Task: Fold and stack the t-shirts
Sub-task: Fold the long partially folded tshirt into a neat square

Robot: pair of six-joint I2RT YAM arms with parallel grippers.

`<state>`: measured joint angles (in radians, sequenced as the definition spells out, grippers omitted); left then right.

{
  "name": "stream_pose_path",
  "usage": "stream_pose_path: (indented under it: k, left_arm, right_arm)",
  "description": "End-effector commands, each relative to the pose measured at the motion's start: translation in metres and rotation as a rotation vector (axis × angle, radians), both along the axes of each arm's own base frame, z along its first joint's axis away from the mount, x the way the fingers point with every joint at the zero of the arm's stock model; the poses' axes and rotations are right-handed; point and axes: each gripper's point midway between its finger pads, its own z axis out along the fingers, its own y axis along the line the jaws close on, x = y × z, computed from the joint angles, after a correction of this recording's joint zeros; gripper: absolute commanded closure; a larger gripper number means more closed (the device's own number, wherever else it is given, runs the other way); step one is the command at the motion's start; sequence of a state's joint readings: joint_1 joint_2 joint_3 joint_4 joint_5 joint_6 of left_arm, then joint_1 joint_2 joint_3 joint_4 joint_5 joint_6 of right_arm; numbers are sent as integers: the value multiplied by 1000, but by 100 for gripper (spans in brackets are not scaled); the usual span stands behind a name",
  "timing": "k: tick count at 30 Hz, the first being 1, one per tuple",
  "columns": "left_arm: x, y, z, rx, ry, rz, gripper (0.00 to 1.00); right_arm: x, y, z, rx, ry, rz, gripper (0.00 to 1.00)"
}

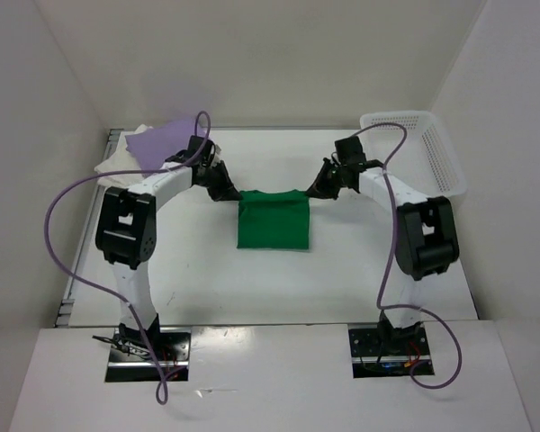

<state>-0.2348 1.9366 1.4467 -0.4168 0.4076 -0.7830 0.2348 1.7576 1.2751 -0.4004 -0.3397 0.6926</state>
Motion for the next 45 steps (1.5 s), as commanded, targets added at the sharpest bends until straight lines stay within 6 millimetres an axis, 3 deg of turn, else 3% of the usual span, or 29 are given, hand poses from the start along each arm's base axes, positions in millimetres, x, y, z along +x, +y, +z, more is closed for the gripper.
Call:
stream_pose_path:
  k: [1, 4, 7, 9, 13, 16, 17, 18, 19, 21, 23, 26, 27, 30, 31, 33, 34, 37, 39, 41, 43, 45]
  left_arm:
    - [39, 13, 2, 46, -82, 40, 100]
    - [57, 19, 2, 37, -109, 71, 92]
    - [69, 18, 18, -3, -154, 102, 89]
    - [72, 23, 36, -22, -202, 123, 87]
    - [64, 21, 68, -70, -259, 133, 59]
    - [34, 5, 69, -125, -254, 113, 57]
    - [27, 1, 72, -115, -263, 109, 58]
    - [14, -16, 68, -118, -251, 68, 60]
    - [2, -24, 54, -132, -217, 57, 61]
    - [-16, -39, 44, -168, -185, 18, 62]
    - [-36, -47, 11, -146, -110, -8, 67]
    - [-57, -52, -8, -154, -64, -45, 70]
    - [-68, -52, -21, -146, -42, -53, 70]
    - [-79, -54, -24, -151, -32, -55, 70]
    - [-86, -55, -30, -145, -14, -64, 70]
    - [-91, -53, -34, -143, -10, -64, 70]
    - [-95, -51, -39, -138, 3, -63, 70]
    - [-110, -47, -52, -133, 43, -68, 70]
    - [-116, -49, -49, -153, 47, -96, 67]
    - [-114, -45, -41, -145, 28, -103, 59]
    - [-104, -43, -16, -148, -45, -119, 45]
    - [-94, -27, -5, -130, -83, -96, 39]
  right_arm:
    - [46, -17, -8, -80, -90, -22, 100]
    - [61, -20, -15, -89, -91, -38, 100]
    - [71, -17, -1, -73, -133, -35, 92]
    - [76, -14, 6, -61, -156, -30, 80]
    - [69, -23, 43, -79, -213, -60, 64]
    - [46, -20, 36, -78, -185, -52, 65]
    - [31, -10, 32, -54, -175, -12, 72]
    - [24, -2, 29, -32, -164, 6, 83]
    - [20, 14, 29, -6, -178, 37, 88]
    - [10, 31, 13, 25, -149, 96, 97]
    - [11, 47, 9, 75, -126, 143, 100]
    - [14, 61, -8, 113, -91, 192, 100]
    - [13, 61, -18, 108, -69, 191, 100]
    - [8, 63, -40, 129, -28, 177, 100]
    - [-4, 60, -57, 127, 13, 181, 100]
    - [-9, 59, -67, 139, 22, 164, 100]
    - [-15, 54, -82, 114, 50, 147, 100]
    - [-20, 47, -95, 86, 71, 117, 100]
    - [-23, 46, -101, 80, 93, 115, 100]
    - [-13, 48, -91, 74, 65, 118, 100]
    - [-5, 50, -72, 75, 32, 128, 99]
    - [4, 52, -46, 84, -25, 137, 84]
